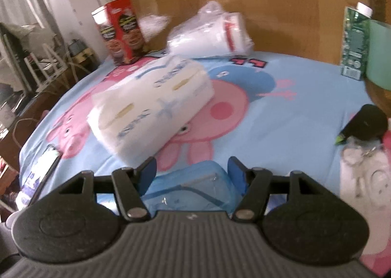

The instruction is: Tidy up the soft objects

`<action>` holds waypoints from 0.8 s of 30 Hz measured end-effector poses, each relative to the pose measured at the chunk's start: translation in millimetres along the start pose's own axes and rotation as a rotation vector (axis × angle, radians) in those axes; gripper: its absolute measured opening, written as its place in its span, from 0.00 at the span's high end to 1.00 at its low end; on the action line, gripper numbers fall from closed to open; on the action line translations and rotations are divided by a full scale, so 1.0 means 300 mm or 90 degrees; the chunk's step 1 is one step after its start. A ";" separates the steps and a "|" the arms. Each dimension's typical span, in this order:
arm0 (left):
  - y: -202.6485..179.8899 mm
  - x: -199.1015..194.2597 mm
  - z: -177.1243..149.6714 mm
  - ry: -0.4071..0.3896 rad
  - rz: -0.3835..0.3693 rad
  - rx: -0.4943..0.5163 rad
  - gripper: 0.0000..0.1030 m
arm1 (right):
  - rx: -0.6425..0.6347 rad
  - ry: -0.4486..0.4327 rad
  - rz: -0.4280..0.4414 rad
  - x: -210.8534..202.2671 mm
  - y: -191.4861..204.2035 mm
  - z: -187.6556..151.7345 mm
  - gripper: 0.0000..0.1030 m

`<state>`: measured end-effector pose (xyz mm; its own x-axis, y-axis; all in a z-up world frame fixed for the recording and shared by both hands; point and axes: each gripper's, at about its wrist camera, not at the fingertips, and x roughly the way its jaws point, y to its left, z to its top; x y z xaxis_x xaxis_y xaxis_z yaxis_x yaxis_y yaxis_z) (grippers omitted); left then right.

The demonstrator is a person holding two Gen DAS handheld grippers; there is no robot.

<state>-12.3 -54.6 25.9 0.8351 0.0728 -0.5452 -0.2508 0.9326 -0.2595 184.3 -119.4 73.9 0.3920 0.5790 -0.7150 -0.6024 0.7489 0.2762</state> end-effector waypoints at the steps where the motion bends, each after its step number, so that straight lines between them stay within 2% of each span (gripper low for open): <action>1: 0.010 -0.011 -0.003 0.000 0.002 -0.003 0.23 | -0.007 0.001 0.010 -0.006 0.005 -0.008 0.35; 4: 0.055 -0.060 -0.020 -0.001 -0.019 -0.027 0.22 | -0.009 0.001 0.036 -0.024 0.047 -0.041 0.35; 8: 0.147 -0.125 -0.043 0.006 -0.079 -0.089 0.20 | -0.017 0.002 0.069 -0.083 0.102 -0.126 0.35; 12: 0.207 -0.151 -0.032 0.019 -0.123 -0.125 0.19 | -0.083 -0.022 0.106 -0.187 0.148 -0.261 0.35; 15: 0.239 -0.166 -0.010 0.021 -0.170 -0.141 0.16 | -0.172 -0.058 0.085 -0.259 0.182 -0.355 0.31; 16: 0.240 -0.173 -0.005 0.018 -0.173 -0.143 0.16 | -0.199 -0.068 0.070 -0.270 0.197 -0.374 0.23; 18: 0.236 -0.182 0.010 0.014 -0.170 -0.136 0.19 | -0.228 -0.078 0.057 -0.278 0.207 -0.399 0.16; 19: 0.231 -0.181 0.017 0.016 -0.164 -0.128 0.21 | -0.233 -0.073 0.054 -0.269 0.210 -0.401 0.16; 21: 0.215 -0.172 0.017 0.037 -0.156 -0.112 0.33 | -0.234 -0.058 0.052 -0.238 0.202 -0.398 0.16; 23: 0.184 -0.159 0.003 0.063 -0.128 -0.078 0.41 | -0.231 -0.053 0.053 -0.214 0.200 -0.401 0.17; 24: 0.185 -0.153 -0.006 0.070 -0.129 -0.069 0.39 | -0.228 -0.049 0.054 -0.194 0.202 -0.398 0.18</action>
<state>-65.5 -6.9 35.3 0.8167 -0.1561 -0.5555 -0.1397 0.8806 -0.4528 42.0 -146.2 55.6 0.3734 0.6669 -0.6449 -0.8347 0.5448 0.0801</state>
